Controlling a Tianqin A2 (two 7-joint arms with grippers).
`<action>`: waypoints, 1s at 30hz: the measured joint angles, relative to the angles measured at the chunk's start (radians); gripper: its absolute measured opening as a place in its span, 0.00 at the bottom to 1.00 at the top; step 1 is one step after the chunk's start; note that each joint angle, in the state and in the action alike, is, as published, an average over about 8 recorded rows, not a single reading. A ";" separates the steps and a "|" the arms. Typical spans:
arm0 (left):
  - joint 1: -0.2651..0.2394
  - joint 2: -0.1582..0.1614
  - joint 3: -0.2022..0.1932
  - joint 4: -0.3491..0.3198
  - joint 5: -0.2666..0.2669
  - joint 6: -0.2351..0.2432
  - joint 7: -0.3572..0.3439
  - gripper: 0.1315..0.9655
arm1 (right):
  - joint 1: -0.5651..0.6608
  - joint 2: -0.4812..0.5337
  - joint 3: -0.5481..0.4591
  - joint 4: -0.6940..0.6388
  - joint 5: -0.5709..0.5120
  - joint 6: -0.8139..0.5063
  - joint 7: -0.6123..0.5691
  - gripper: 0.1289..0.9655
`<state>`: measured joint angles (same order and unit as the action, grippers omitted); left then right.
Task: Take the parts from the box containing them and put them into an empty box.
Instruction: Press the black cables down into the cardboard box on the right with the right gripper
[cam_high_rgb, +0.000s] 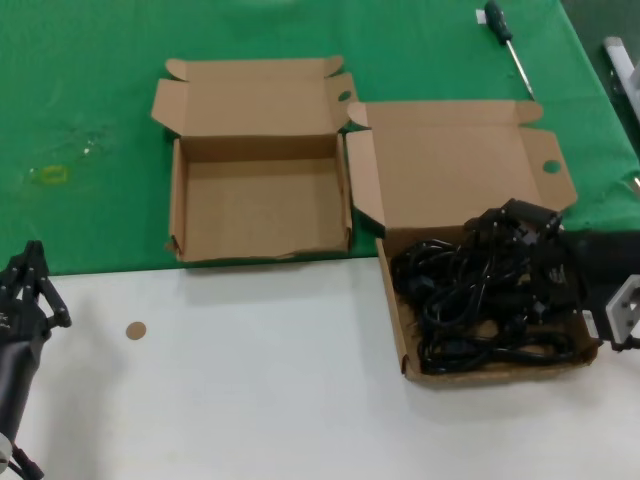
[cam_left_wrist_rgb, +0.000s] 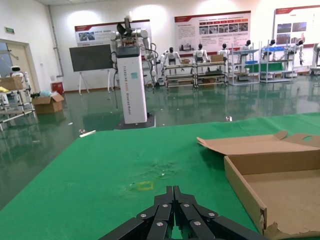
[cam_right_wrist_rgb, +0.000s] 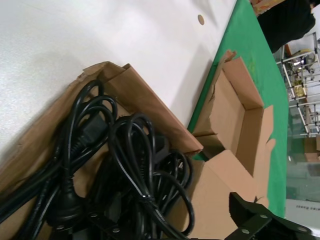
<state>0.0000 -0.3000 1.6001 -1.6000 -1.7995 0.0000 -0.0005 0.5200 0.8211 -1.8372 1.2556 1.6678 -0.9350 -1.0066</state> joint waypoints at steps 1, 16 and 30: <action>0.000 0.000 0.000 0.000 0.000 0.000 0.000 0.02 | -0.001 0.000 -0.001 -0.002 -0.001 0.000 -0.001 0.83; 0.000 0.000 0.000 0.000 0.000 0.000 0.000 0.02 | 0.005 -0.018 -0.018 -0.031 -0.019 0.010 -0.005 0.46; 0.000 0.000 0.000 0.000 0.000 0.000 0.000 0.02 | -0.015 -0.019 -0.022 -0.029 -0.030 0.034 0.015 0.20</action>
<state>0.0000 -0.3000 1.6001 -1.6000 -1.7997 0.0000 -0.0004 0.5050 0.8025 -1.8587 1.2271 1.6379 -0.9012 -0.9917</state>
